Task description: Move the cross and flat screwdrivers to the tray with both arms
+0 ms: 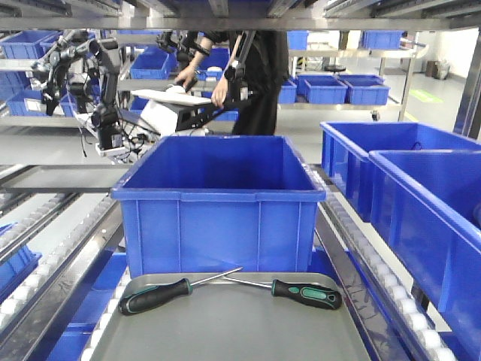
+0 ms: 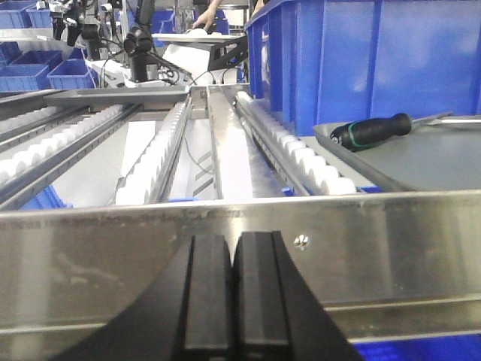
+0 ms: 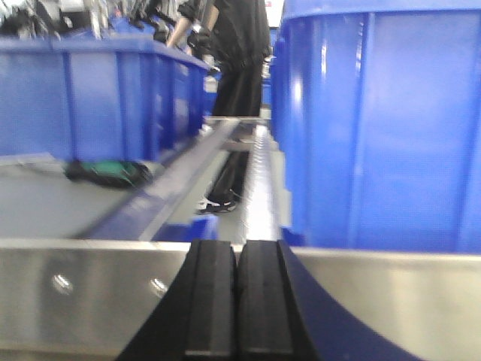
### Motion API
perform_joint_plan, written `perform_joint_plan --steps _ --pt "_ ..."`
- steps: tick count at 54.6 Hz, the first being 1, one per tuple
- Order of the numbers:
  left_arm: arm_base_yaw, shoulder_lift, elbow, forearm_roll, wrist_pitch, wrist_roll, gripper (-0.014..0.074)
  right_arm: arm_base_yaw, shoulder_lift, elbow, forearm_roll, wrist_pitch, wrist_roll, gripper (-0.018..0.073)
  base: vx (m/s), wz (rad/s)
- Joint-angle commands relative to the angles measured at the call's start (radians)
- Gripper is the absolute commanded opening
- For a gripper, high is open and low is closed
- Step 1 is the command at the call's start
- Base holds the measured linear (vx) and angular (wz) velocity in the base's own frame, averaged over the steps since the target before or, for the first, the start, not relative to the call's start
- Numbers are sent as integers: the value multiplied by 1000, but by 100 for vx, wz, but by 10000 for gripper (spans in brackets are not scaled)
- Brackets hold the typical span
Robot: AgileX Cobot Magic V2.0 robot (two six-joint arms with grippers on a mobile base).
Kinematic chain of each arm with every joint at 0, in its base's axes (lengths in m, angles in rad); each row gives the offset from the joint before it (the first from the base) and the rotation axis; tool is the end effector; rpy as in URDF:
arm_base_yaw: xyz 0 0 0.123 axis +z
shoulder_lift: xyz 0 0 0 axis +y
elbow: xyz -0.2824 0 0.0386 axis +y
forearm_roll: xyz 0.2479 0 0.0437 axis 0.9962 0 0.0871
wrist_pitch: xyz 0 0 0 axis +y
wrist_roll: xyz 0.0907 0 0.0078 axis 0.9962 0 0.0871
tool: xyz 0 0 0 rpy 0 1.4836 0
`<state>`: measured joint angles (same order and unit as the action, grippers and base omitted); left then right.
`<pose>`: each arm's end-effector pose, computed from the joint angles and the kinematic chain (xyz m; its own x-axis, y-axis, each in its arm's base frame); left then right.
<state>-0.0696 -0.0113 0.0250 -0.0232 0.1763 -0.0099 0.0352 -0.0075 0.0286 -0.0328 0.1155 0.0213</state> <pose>0.0560 -0.0043 0.1892 -0.1047 -0.0255 -0.9942 0.0702 0.9970 -0.0330 0.0570 0.0017 0.1933 -0.0489 -0.0130 -0.9987 -0.0320 0.9994 -0.0115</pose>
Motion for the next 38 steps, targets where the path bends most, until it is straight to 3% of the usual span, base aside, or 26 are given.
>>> perform_joint_plan --steps 1,38 --pt "-1 -14 -23 -1 -77 -10 -6 -19 -2 9 -42 -34 -5 -11 0 0" --pt "-1 -12 -23 -1 -73 -10 -6 -17 -9 9 -36 -49 -1 -10 0 0"
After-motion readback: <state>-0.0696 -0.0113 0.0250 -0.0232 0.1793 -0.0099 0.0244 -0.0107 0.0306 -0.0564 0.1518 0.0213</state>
